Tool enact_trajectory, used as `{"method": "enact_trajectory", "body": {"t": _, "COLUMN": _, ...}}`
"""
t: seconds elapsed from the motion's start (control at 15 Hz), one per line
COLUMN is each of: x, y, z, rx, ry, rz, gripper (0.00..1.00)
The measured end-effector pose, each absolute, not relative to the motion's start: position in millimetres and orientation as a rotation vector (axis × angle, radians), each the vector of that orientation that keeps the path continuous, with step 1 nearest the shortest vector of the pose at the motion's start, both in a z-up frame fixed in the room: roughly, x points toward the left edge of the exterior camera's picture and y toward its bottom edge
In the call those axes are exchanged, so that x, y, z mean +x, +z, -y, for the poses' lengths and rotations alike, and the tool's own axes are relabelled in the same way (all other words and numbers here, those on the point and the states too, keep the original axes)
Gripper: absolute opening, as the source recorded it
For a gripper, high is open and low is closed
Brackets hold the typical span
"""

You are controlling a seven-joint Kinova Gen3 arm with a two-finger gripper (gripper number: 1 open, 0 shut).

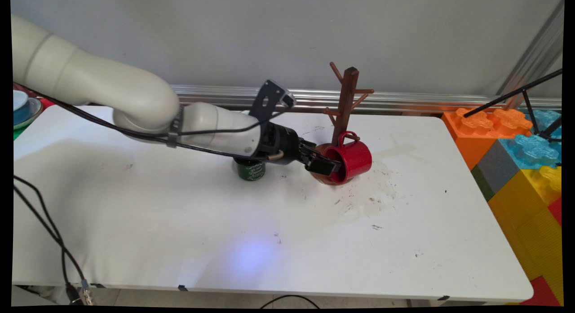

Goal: Pick up the red mug from the rack

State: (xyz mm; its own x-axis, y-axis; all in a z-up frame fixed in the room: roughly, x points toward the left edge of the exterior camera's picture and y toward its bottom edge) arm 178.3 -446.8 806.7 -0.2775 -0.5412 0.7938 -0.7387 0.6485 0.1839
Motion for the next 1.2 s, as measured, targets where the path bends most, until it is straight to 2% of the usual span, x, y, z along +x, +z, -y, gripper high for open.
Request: {"method": "enact_trajectory", "body": {"t": 1.2, "x": 119, "y": 742, "z": 484, "rx": 1.014, "ry": 0.225, "rz": 1.938, "gripper": 1.00}}
